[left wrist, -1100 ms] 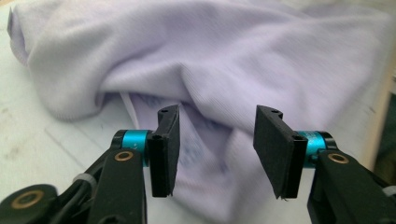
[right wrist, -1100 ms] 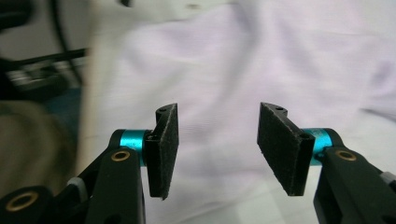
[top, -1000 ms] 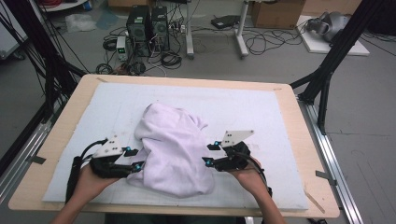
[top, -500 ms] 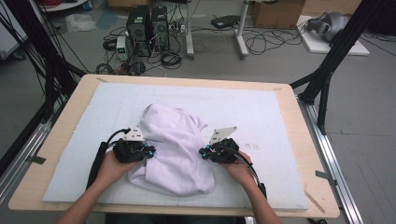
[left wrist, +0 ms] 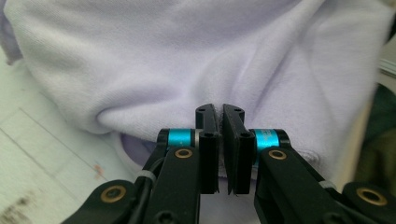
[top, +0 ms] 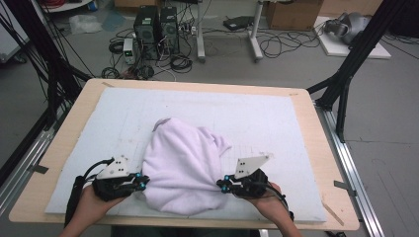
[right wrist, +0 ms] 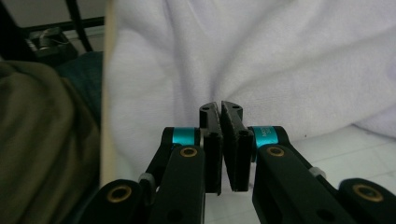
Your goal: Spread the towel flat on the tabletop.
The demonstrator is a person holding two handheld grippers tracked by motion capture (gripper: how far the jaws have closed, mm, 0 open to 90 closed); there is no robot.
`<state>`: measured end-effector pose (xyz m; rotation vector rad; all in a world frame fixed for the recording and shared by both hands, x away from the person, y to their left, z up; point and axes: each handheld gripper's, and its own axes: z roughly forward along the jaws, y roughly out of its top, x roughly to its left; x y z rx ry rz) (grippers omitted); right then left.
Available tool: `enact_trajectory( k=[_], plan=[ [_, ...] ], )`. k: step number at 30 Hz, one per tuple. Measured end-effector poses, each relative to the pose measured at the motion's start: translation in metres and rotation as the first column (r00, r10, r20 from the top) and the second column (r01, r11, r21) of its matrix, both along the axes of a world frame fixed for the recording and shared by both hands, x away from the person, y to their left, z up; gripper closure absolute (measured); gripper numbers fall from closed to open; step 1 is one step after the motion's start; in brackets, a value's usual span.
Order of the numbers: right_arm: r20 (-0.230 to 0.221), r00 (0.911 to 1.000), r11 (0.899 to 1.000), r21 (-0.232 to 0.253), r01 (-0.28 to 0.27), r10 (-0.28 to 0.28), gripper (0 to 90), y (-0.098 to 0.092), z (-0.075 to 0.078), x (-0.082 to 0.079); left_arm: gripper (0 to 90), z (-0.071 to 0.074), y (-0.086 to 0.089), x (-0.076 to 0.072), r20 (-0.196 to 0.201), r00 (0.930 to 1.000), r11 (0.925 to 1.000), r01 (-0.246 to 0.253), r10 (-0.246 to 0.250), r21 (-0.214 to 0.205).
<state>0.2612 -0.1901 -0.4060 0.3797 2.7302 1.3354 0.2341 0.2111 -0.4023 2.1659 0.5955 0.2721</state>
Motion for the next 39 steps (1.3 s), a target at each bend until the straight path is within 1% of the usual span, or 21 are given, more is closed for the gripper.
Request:
enact_trajectory(
  k=[1,2,3,4,5,7,9,11,14,15,18,19,20,21,23,24,26,28,33,37,39],
  plan=[
    [0.002,0.9999,1.000,0.008,-0.015,0.015,86.0,-0.001,0.003,-0.003,84.5,0.002,0.000,-0.004,0.007,0.9999,1.0000,0.010,-0.010,0.002],
    [0.008,0.9996,0.999,0.018,-0.027,0.026,81.4,-0.002,0.006,-0.005,83.3,0.003,0.000,-0.006,0.020,0.9997,0.9999,0.013,-0.013,0.003],
    [0.012,0.9997,0.999,0.029,-0.024,0.024,73.7,-0.004,0.009,-0.005,79.8,0.005,0.000,-0.006,0.031,0.9994,0.9999,0.011,-0.011,0.002],
    [0.010,0.9997,0.999,0.044,-0.023,0.022,68.5,-0.004,0.011,-0.003,72.5,0.006,-0.001,-0.003,0.042,0.9991,0.9999,0.001,-0.001,-0.011],
    [0.004,1.0000,0.998,0.055,-0.008,0.008,66.7,-0.007,0.013,0.002,65.8,0.008,-0.001,0.001,0.050,0.9987,0.9998,-0.007,0.008,-0.019],
    [0.029,0.9988,0.998,0.056,0.037,-0.038,64.7,-0.008,0.013,0.014,60.1,0.008,-0.003,0.015,0.054,0.9978,0.9983,-0.036,0.039,-0.046],
    [0.024,0.9970,0.996,0.058,0.071,-0.073,63.8,-0.008,0.007,0.027,57.4,0.006,-0.006,0.028,0.065,0.9965,0.9980,-0.050,0.052,-0.040],
    [0.018,0.9948,0.994,0.036,0.100,-0.100,62.5,-0.003,-0.002,0.038,56.8,0.001,-0.010,0.044,0.056,0.9964,0.9973,-0.062,0.064,-0.040],
    [-0.006,0.9922,0.992,0.006,0.124,-0.124,60.1,0.005,-0.017,0.050,56.2,-0.010,-0.015,0.064,0.037,0.9968,0.9974,-0.071,0.071,-0.007],
    [-0.008,0.9918,0.992,0.004,0.128,-0.128,58.3,0.007,-0.021,0.052,55.9,-0.016,-0.016,0.070,0.025,0.9969,0.9970,-0.076,0.075,0.016],
    [-0.033,0.9902,0.991,-0.006,0.136,-0.136,57.6,0.013,-0.032,0.059,54.0,-0.034,-0.021,0.083,-0.046,0.9953,0.9936,-0.082,0.086,0.077],
    [-0.034,0.9905,0.991,-0.025,0.133,-0.134,61.0,0.016,-0.035,0.061,55.3,-0.037,-0.022,0.084,-0.059,0.9957,0.9950,-0.067,0.072,0.073],
    [-0.038,0.9912,0.991,-0.050,0.125,-0.127,65.0,0.019,-0.039,0.061,58.5,-0.036,-0.023,0.083,-0.052,0.9964,0.9953,-0.064,0.067,0.073],
    [-0.030,0.9912,0.991,-0.047,0.127,-0.129,70.7,0.020,-0.041,0.061,66.2,-0.035,-0.024,0.081,-0.045,0.9978,0.9961,-0.045,0.048,0.076],
    [-0.032,0.9931,0.993,-0.034,0.112,-0.113,85.1,0.018,-0.040,0.062,79.3,-0.033,-0.027,0.075,-0.024,0.9989,0.9949,-0.039,0.041,0.093],
    [-0.044,0.9926,0.993,-0.033,0.112,-0.113,86.1,0.017,-0.040,0.062,82.3,-0.032,-0.026,0.075,-0.027,0.9987,0.9951,-0.040,0.042,0.091],
    [-0.051,0.9924,0.993,-0.027,0.111,-0.112,86.5,0.012,-0.037,0.060,84.1,-0.030,-0.022,0.072,-0.043,0.9978,0.9966,-0.048,0.051,0.066],
    [-0.037,0.9929,0.993,-0.019,0.113,-0.113,86.9,0.005,-0.031,0.054,84.8,-0.028,-0.018,0.067,-0.045,0.9974,0.9972,-0.054,0.057,0.051],
    [-0.008,0.9958,0.996,-0.005,0.092,-0.092,87.1,-0.009,-0.016,0.033,85.1,-0.019,-0.013,0.045,-0.032,0.9988,0.9991,-0.035,0.036,0.024],
    [-0.021,0.9977,0.998,0.009,0.065,-0.065,87.3,-0.016,-0.013,0.013,85.1,-0.013,-0.011,0.024,-0.025,0.9997,1.0000,0.000,0.000,-0.004],
    [-0.035,0.9985,0.999,0.029,0.043,-0.042,86.9,-0.019,-0.012,0.003,84.5,-0.012,-0.011,0.015,-0.020,0.9994,0.9995,0.029,-0.029,-0.013]
  ],
)
